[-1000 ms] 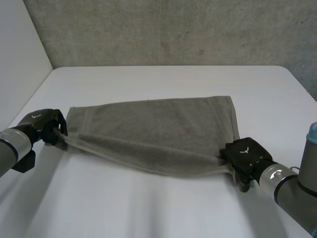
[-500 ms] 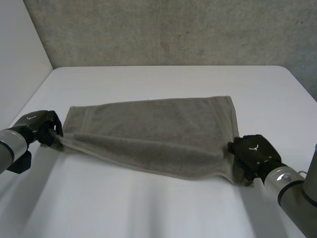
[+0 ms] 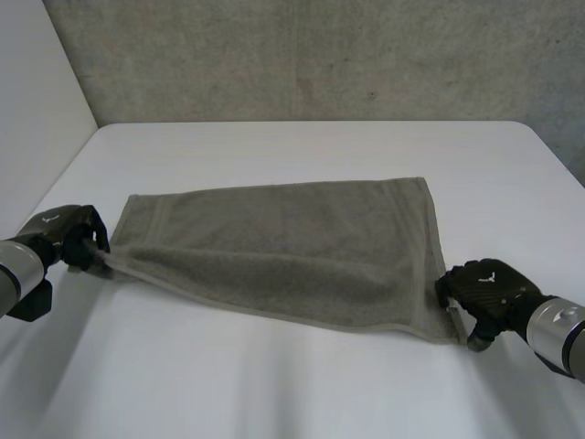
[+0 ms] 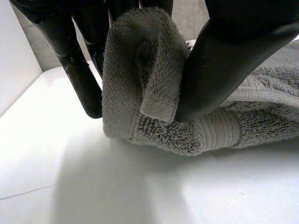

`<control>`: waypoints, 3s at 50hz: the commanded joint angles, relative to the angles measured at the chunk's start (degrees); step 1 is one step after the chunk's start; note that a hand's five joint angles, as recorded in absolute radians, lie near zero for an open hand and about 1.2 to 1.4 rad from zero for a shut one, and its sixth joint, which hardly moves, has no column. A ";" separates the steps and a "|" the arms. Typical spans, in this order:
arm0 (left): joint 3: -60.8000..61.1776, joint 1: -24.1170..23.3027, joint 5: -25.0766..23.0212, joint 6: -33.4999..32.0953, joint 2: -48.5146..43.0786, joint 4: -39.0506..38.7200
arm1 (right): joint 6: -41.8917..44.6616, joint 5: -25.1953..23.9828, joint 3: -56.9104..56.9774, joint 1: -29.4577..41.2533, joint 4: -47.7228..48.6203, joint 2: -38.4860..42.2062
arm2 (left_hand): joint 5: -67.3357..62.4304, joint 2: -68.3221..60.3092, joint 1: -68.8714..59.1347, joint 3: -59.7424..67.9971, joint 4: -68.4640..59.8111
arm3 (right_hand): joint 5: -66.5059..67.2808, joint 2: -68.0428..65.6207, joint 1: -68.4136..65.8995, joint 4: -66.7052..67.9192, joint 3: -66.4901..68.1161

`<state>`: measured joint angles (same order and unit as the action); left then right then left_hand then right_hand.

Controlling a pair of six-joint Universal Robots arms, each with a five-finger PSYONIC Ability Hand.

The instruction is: Fold the towel.

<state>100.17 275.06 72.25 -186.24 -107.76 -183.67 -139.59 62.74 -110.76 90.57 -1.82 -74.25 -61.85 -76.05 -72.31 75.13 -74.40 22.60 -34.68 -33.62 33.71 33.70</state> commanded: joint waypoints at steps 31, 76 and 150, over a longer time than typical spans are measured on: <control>1.17 -0.75 -0.09 -0.18 0.00 -1.25 | -0.07 -0.17 -2.79 1.36 9.46 3.05 | -8.15 -3.95 -7.69 4.87 -5.60 | -3.51 5.59 4.53 -4.62 -4.61; 1.25 -1.02 -0.09 -0.18 -0.26 -1.25 | -1.57 0.10 -2.70 1.54 13.24 4.90 | -8.15 -3.95 -7.69 4.87 -5.60 | 23.22 -21.14 -22.19 22.11 22.12; -1.56 -1.10 -10.99 13.80 16.09 9.73 | -19.16 -3.07 25.34 -6.73 -10.93 -13.92 | -8.15 -3.95 -7.69 4.87 -5.60 | 47.40 -45.32 -46.38 46.29 46.30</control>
<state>98.25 273.15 61.08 -172.19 -86.41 -174.52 -160.75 59.01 -85.50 83.70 -12.71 -93.26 -61.86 -76.42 -72.32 75.47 -74.40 67.87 -73.40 -51.03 76.83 77.08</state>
